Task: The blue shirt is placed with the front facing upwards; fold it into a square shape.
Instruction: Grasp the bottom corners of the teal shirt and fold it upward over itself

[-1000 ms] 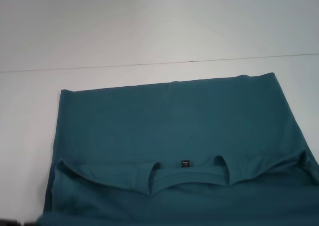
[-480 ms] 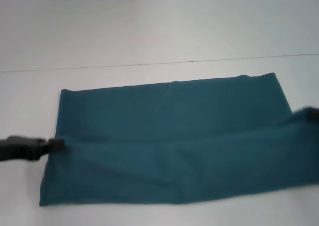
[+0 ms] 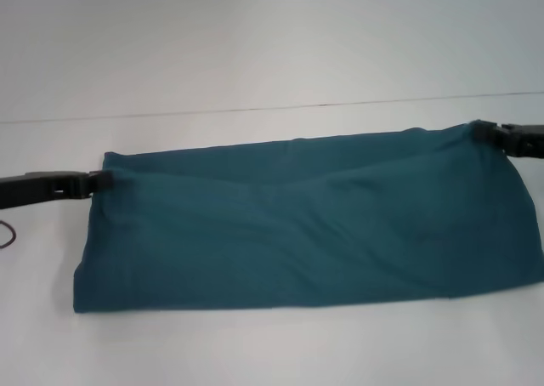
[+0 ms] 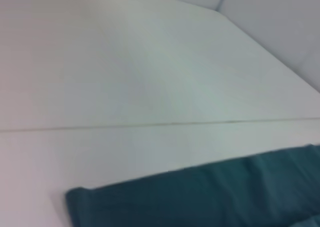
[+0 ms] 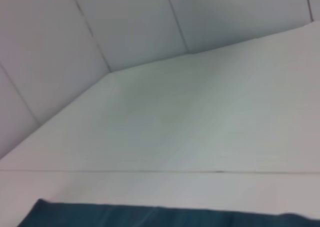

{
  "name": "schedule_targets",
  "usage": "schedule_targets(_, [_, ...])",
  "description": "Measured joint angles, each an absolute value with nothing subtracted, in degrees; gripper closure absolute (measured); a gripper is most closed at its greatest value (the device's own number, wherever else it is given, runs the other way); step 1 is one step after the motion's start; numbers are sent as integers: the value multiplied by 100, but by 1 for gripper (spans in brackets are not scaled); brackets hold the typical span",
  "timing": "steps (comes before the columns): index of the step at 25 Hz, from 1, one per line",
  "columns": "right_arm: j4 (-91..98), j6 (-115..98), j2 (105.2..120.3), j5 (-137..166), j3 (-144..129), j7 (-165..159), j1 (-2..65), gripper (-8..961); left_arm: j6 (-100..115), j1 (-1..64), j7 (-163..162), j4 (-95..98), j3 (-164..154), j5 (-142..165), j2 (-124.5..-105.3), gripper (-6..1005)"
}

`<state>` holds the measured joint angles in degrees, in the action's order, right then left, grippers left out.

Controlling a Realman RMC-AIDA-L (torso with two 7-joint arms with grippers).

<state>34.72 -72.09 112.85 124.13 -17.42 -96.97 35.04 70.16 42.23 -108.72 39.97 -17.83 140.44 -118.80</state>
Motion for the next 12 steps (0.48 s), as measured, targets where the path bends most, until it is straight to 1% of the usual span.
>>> schedule_targets(6, [3218,-6379,11320,12400,-2003,-9700,3888,917,6299,4399,-10907,3761,-1821,14044,-11908,910])
schedule_targets(12, [3201,-5771,11388,12373,-2130,-9725,4038,918,5929,4556,-10907,3701,-1835,13984,-11938,907])
